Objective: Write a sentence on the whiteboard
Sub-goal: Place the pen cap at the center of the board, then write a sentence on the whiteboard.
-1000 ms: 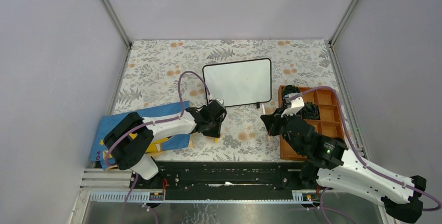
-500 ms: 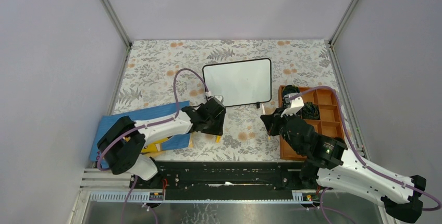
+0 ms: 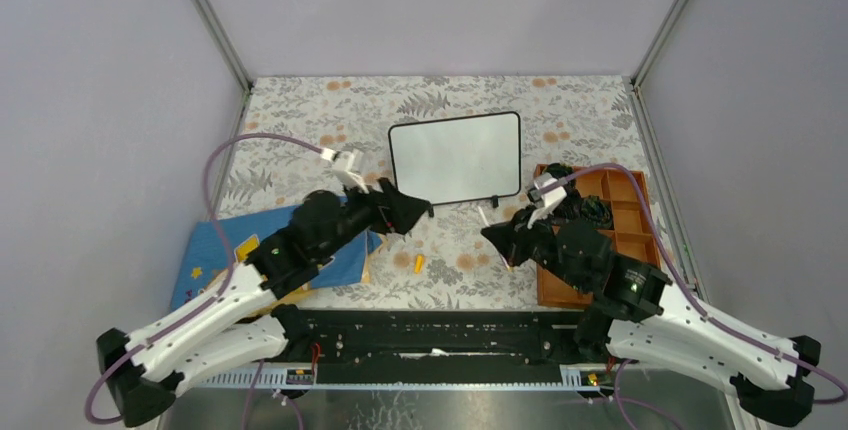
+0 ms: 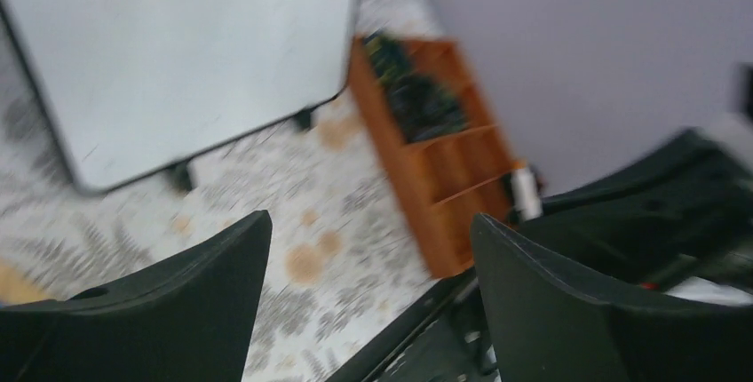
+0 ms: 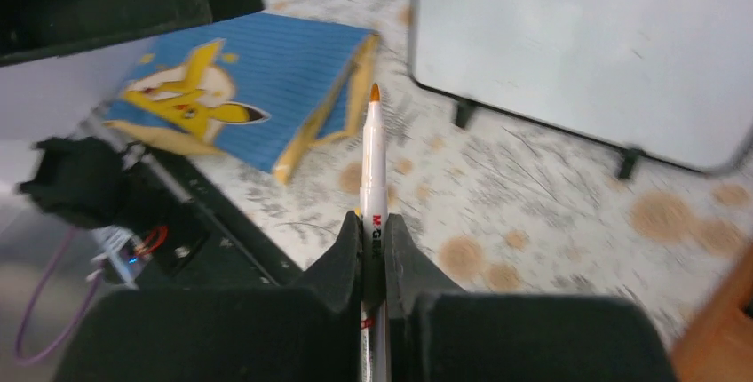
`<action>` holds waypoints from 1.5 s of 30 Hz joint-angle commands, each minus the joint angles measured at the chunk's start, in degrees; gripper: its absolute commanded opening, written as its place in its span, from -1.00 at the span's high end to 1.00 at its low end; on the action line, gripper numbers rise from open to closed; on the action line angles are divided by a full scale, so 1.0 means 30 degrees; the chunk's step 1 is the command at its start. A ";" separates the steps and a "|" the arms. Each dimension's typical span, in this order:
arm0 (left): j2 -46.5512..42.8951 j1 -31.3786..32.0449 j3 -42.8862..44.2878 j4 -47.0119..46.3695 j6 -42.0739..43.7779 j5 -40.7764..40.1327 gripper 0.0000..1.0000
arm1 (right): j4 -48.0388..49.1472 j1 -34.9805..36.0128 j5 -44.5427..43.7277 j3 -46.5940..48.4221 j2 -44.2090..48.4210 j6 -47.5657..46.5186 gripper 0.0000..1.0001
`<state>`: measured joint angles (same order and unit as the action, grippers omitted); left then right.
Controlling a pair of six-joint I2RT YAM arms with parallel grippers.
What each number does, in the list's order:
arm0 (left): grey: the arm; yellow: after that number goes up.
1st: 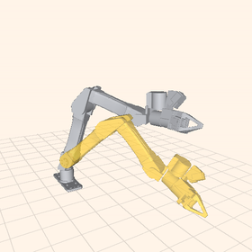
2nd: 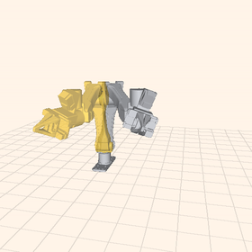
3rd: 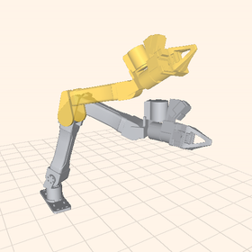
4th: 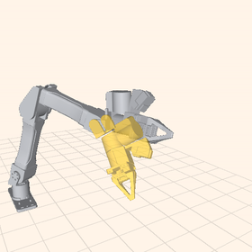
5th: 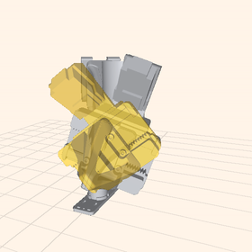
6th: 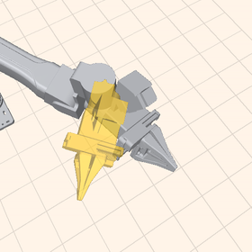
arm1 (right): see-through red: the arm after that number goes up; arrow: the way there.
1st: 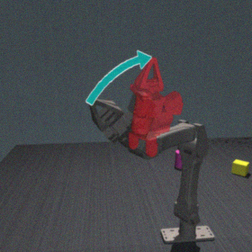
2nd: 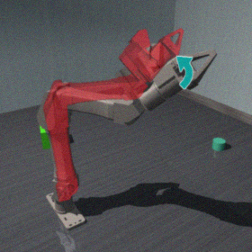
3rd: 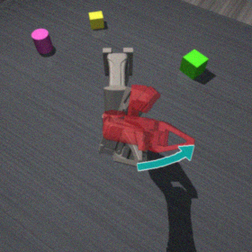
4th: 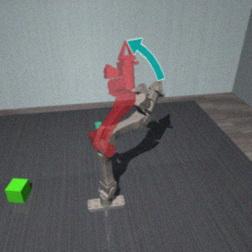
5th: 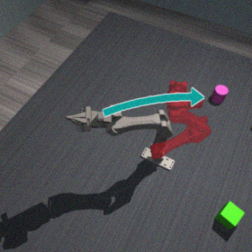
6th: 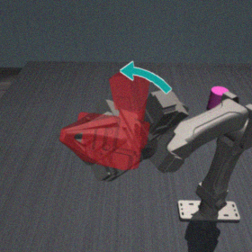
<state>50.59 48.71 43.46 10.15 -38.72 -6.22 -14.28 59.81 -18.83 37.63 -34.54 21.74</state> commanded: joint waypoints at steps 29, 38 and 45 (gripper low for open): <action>-0.2214 0.0052 -0.2067 -1.4202 -0.2386 1.2302 -0.37 | 0.7733 -0.0069 1.4139 0.3529 -0.2882 -0.0292 1.00; -0.2487 0.0059 -0.1755 -1.3340 -0.2419 1.2746 0.21 | 0.8836 -0.0067 1.4068 0.2961 -0.2922 0.0461 1.00; -0.2417 0.0038 -0.1616 -1.3072 -0.2356 1.2757 0.41 | 0.8596 -0.0064 1.3996 0.3227 -0.3114 0.0665 1.00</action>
<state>43.48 48.71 36.86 -28.67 -46.00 31.14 8.19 59.83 22.09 46.09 -43.79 22.83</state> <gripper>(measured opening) 0.301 0.059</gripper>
